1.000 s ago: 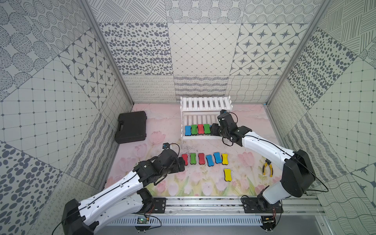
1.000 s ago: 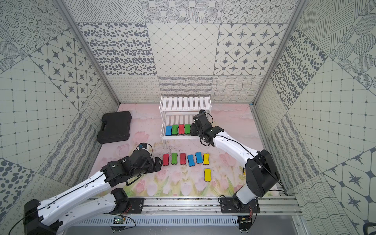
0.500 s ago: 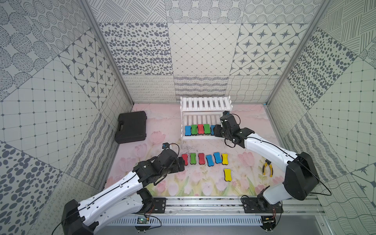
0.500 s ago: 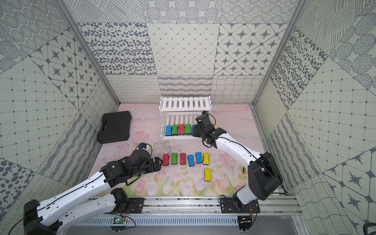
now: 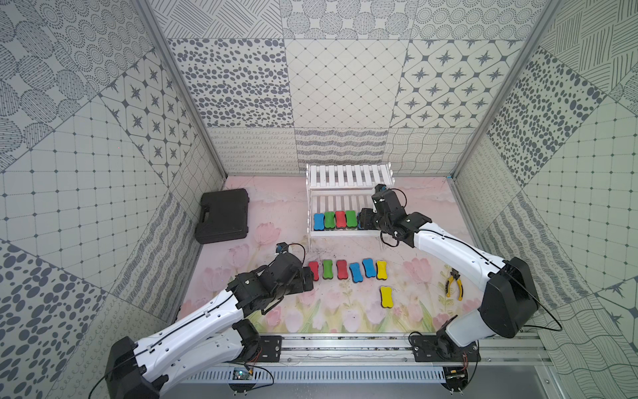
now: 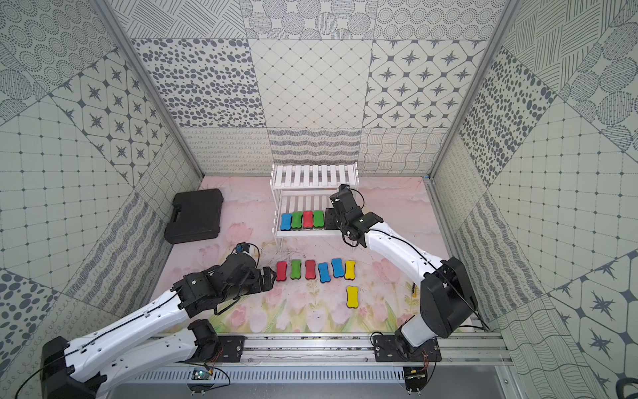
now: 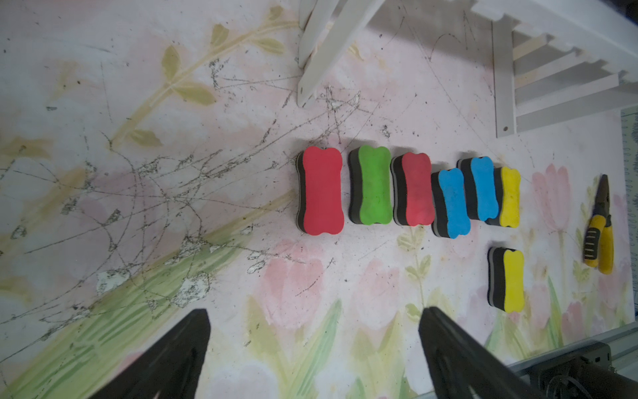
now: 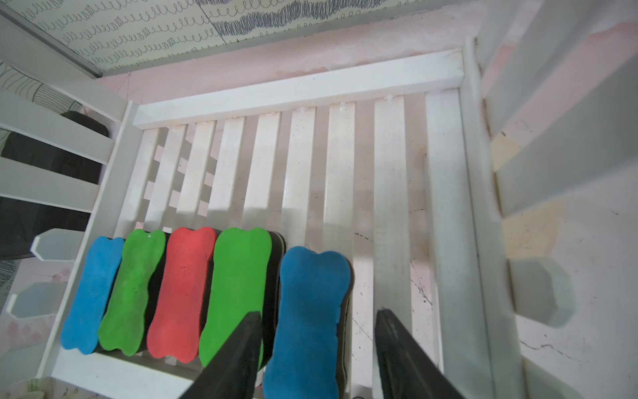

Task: Remove the whiteboard erasers from the shelf
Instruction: Pick up the whiteboard eraser from the shelf.

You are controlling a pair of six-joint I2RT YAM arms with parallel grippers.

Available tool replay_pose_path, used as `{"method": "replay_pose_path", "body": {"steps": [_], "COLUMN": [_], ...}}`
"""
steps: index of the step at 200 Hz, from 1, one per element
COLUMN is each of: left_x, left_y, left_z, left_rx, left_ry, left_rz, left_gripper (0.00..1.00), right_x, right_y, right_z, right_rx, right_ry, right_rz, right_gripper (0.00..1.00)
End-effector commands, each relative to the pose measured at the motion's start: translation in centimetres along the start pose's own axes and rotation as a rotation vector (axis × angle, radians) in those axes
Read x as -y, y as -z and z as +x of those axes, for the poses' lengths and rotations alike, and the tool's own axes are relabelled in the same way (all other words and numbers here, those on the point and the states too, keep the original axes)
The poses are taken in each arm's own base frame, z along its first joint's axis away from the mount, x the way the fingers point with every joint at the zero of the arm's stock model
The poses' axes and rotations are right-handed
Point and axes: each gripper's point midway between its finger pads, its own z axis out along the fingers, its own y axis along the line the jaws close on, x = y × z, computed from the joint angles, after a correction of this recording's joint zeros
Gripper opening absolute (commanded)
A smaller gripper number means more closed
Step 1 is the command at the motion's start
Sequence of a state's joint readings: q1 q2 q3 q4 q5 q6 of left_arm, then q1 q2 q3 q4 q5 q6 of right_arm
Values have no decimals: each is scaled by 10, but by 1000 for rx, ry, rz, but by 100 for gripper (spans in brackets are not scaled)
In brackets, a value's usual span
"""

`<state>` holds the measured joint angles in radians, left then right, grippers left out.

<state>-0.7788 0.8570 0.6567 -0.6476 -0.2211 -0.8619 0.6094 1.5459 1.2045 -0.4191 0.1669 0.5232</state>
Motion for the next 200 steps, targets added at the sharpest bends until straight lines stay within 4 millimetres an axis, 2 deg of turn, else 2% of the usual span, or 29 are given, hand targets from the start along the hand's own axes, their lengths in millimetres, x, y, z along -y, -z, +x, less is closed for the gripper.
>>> {"method": "replay_pose_path", "body": {"steps": [1, 71, 102, 135, 166, 200], "left_x": [-7, -9, -9, -10, -10, -12], "left_y": [-1, -5, -7, -8, -8, -7], "left_z": [2, 3, 4, 5, 6, 5], "left_rx": [-5, -11, -13, -16, -18, -11], "left_ry": [-17, -16, -13, -13, -9, -6], "left_rz": [-34, -41, -40, -41, -42, -45], "left_gripper": [100, 100, 100, 99, 99, 100], "right_x": [-9, -9, -1, 7, 0, -7], "right_y": [-2, -11, -16, -18, -8, 23], "right_z": [-8, 0, 6, 10, 0, -16], "right_rx": [16, -11, -31, -43, -15, 55], "right_ry": [24, 41, 58, 71, 71, 47], "right_rz": [-13, -5, 35, 79, 47, -3], "right_gripper": [57, 57, 56, 48, 40, 37]}}
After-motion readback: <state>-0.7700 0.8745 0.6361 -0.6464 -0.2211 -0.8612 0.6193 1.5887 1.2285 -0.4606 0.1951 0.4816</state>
